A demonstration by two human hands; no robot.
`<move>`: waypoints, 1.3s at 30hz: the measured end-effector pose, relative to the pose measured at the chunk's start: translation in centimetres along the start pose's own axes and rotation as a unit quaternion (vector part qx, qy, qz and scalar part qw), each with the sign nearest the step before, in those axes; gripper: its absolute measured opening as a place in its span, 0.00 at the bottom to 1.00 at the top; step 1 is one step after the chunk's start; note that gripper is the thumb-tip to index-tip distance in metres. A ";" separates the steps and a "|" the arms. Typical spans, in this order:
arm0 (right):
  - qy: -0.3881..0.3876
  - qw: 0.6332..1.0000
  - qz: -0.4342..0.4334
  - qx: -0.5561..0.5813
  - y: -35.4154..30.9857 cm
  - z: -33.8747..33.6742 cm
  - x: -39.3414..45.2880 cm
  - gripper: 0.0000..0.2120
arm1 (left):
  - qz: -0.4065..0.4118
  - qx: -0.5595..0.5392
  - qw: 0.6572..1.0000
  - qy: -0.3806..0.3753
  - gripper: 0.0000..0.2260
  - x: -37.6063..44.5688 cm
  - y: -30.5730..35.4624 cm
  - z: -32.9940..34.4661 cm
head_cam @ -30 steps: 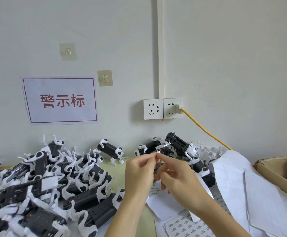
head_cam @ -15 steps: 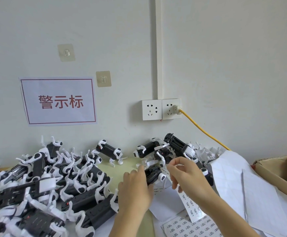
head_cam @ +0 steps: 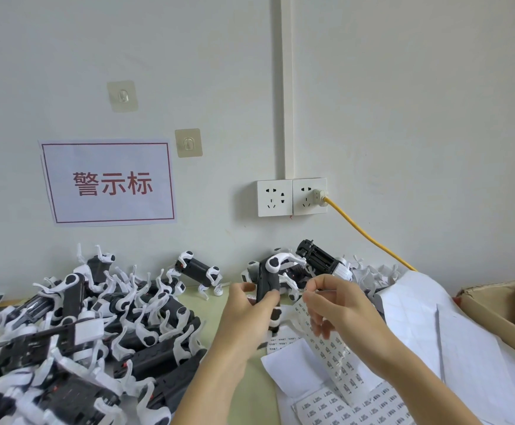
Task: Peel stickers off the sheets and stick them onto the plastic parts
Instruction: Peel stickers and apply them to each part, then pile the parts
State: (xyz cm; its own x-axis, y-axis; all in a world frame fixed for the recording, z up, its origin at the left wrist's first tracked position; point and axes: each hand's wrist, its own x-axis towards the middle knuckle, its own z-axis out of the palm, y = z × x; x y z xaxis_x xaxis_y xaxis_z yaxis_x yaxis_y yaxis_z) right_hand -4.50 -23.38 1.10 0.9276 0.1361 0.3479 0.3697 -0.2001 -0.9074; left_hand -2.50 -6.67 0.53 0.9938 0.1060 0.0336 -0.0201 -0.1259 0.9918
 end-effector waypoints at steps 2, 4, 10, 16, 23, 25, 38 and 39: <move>0.000 1.000 -0.009 0.000 -0.2 0.1 0.0 0.06 | -0.019 -0.049 0.998 -0.028 0.18 -0.1 0.1 0.1; 0.002 1.000 -0.017 -0.007 -0.3 0.1 -0.1 0.07 | -0.017 -0.077 0.996 -0.049 0.24 -0.2 0.2 0.2; 0.019 0.998 -0.043 -0.039 -0.5 -0.1 -0.1 0.08 | 0.064 -0.040 0.992 -0.103 0.24 -0.2 0.0 0.2; 0.034 0.991 -0.065 -0.108 -0.3 -0.2 -0.1 0.08 | 0.115 -0.025 0.986 -0.116 0.22 -0.9 0.6 0.2; 0.055 0.979 -0.076 -0.182 0.0 -0.2 0.1 0.10 | 0.132 -0.001 0.984 -0.117 0.27 -0.9 0.5 0.4; 0.061 0.976 -0.076 -0.197 0.1 -0.2 0.2 0.10 | 0.137 -0.004 0.984 -0.115 0.27 -0.9 0.5 0.3; 0.097 0.958 -0.084 -0.258 0.4 0.0 0.2 0.11 | 0.133 -0.013 0.984 -0.113 0.25 -0.7 0.3 0.3; 0.099 0.956 -0.083 -0.264 0.4 0.0 0.2 0.11 | 0.133 -0.014 0.984 -0.114 0.25 -0.7 0.3 0.2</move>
State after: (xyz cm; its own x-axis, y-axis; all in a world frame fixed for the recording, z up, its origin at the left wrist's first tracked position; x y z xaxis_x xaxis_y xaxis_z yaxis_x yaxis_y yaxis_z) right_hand -4.18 -23.42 0.84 0.8263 0.0329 0.5622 0.4403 -0.6601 -0.6086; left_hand -3.16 -7.01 0.76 0.9518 -0.1513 0.2669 -0.2824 -0.0916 0.9549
